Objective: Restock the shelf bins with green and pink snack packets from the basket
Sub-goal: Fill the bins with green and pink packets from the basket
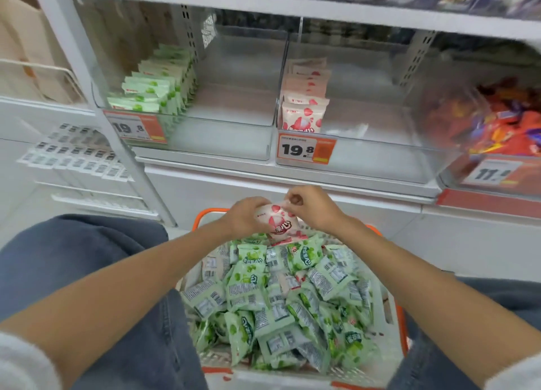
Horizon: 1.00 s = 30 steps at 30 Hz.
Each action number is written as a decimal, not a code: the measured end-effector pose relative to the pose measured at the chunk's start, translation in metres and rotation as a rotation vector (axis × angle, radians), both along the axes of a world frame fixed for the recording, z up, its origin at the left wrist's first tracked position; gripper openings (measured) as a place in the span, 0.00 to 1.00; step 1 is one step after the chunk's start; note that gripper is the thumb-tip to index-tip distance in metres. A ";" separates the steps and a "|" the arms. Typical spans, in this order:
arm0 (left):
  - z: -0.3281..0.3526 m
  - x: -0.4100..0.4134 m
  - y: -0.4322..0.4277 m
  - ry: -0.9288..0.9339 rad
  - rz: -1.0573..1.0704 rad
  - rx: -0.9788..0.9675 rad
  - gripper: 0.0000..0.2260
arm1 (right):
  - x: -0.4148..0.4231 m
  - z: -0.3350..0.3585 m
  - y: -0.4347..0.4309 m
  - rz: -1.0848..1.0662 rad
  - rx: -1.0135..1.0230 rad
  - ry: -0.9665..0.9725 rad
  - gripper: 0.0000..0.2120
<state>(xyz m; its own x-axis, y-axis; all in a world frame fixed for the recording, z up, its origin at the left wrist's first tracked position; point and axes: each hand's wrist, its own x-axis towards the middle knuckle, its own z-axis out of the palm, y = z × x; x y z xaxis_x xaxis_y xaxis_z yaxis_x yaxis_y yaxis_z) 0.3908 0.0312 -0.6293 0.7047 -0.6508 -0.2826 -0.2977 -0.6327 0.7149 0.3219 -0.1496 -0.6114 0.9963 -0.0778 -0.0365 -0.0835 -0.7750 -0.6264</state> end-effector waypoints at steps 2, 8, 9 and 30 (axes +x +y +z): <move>0.032 0.004 -0.009 -0.093 -0.010 -0.053 0.14 | -0.004 0.035 -0.007 -0.007 0.008 -0.061 0.03; 0.150 0.023 -0.038 -0.186 0.043 -0.449 0.08 | -0.005 0.141 -0.038 -0.164 0.078 -0.385 0.04; 0.169 0.028 -0.045 -0.176 0.063 -0.532 0.08 | -0.005 0.159 -0.041 -0.196 0.087 -0.469 0.03; 0.130 0.077 -0.078 -0.984 0.038 -0.268 0.12 | 0.081 0.119 -0.063 -0.337 0.038 0.073 0.07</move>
